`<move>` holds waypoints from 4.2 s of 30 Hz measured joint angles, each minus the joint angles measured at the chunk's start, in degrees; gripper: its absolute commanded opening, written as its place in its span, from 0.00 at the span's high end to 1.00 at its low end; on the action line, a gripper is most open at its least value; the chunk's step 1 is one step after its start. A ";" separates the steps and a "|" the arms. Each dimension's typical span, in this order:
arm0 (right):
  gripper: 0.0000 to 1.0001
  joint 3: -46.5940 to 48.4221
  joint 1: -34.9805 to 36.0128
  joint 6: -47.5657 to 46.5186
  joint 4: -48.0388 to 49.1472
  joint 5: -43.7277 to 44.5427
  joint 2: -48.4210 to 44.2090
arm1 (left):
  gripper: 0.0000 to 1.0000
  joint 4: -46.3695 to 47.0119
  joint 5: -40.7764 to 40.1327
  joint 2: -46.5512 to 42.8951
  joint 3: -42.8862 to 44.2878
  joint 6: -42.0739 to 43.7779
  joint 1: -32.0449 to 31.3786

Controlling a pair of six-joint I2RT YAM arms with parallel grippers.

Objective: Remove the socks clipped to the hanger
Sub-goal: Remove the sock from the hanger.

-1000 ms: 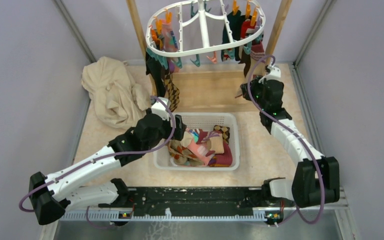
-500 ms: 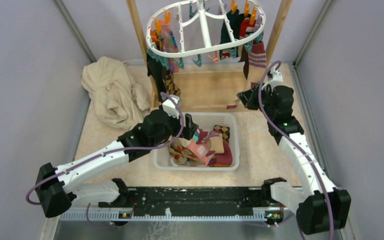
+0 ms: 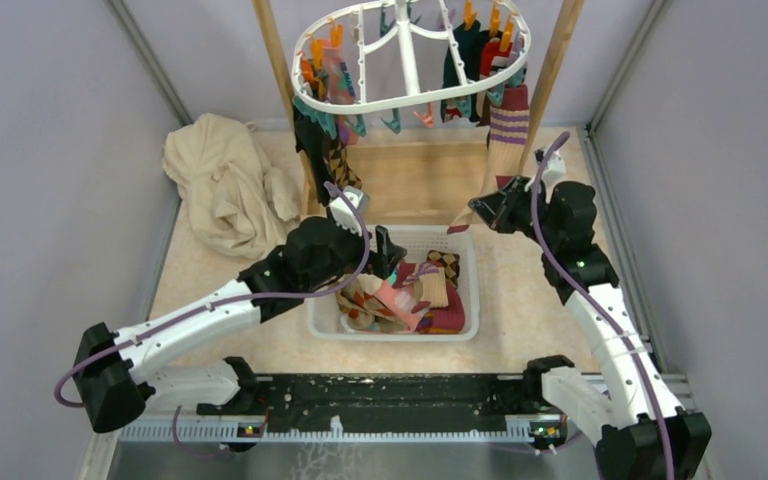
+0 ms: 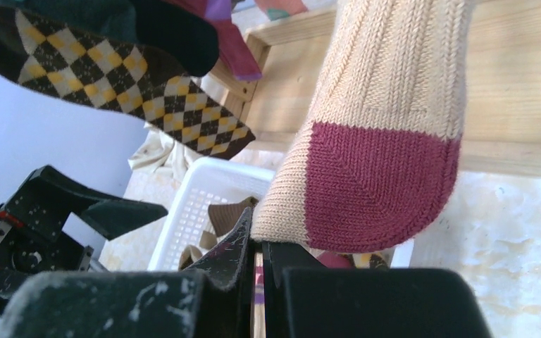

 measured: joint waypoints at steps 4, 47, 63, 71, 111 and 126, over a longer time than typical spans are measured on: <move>1.00 0.04 2.99 0.46 -0.87 0.26 0.02 | 0.01 0.79 0.61 0.66 0.00 0.15 0.00; 1.00 11.08 14.05 -2.82 -11.82 7.50 -2.86 | 0.01 5.29 0.79 -4.20 -0.24 4.46 0.00; 1.00 11.06 14.05 -2.73 -15.10 8.39 -3.58 | 0.01 5.53 10.99 -6.88 -1.36 3.82 0.00; 1.00 10.51 14.05 -0.63 -13.14 5.27 -3.58 | 0.01 9.81 15.41 -4.00 -1.36 3.34 0.00; 1.00 9.40 14.05 1.27 -11.21 2.12 -3.26 | 0.01 25.97 18.88 14.56 7.65 5.18 0.00; 0.97 8.66 14.05 1.29 -10.51 1.99 -3.58 | 0.90 21.77 17.90 17.81 12.96 6.32 -0.07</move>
